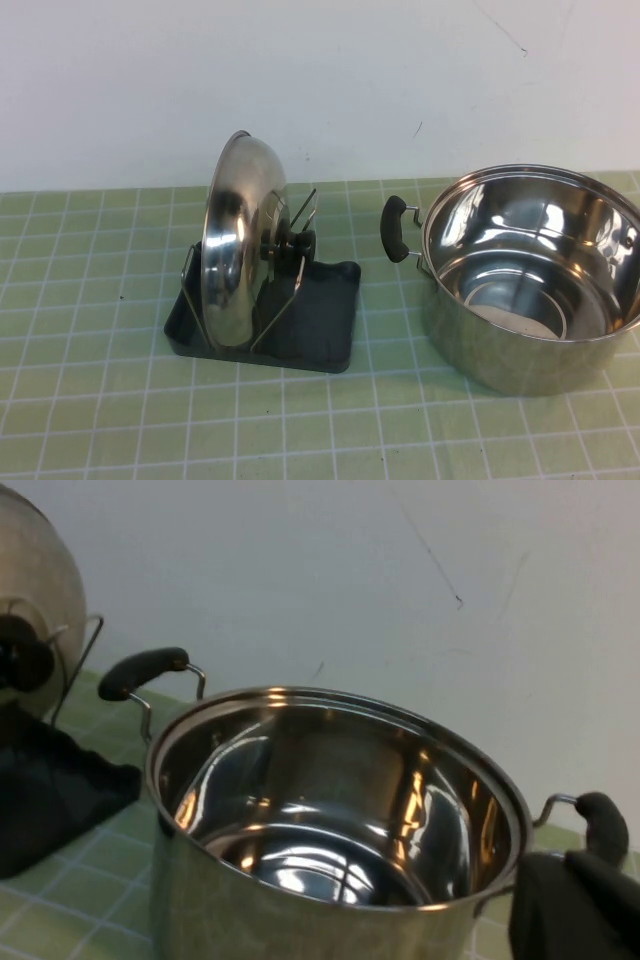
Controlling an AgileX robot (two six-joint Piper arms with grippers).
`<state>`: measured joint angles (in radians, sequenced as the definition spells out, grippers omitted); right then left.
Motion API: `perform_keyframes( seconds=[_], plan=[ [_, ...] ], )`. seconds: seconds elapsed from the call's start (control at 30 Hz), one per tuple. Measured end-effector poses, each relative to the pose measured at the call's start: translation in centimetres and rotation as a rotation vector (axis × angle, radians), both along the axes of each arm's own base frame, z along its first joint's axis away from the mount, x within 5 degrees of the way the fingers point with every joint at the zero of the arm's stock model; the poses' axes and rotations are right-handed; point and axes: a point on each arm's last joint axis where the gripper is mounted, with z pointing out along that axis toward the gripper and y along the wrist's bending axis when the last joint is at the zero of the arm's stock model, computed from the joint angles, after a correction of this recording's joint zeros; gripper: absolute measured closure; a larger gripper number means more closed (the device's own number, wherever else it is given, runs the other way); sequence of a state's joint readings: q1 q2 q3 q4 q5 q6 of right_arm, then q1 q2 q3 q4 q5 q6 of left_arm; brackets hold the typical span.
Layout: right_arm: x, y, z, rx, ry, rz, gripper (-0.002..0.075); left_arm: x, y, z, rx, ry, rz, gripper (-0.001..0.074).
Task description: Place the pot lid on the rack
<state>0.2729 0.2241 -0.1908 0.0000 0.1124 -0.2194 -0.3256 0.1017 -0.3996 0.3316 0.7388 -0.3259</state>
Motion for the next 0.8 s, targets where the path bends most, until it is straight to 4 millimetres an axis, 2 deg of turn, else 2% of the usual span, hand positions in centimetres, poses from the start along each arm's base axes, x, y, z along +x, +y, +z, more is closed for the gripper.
perform_keyframes(
  seconds=[0.23,0.47,0.57,0.8],
  plan=[
    [-0.9,-1.2,-2.1,0.016,-0.042,-0.164,0.0727,0.0,0.0,0.0,0.000,0.000,0.000,0.0737],
    [-1.5,-2.5,-5.9,0.040,0.036,-0.389,0.0727,0.0,0.0,0.0,0.000,0.000,0.000,0.0737],
    [-1.6,-2.6,-7.0,0.057,0.108,-0.411,0.0727,0.0,0.0,0.0,0.000,0.000,0.000,0.0737],
    [-1.8,-2.4,-7.6,0.116,0.189,-0.375,0.0727,0.0,0.0,0.0,0.000,-0.001,0.000,0.0737]
  ],
)
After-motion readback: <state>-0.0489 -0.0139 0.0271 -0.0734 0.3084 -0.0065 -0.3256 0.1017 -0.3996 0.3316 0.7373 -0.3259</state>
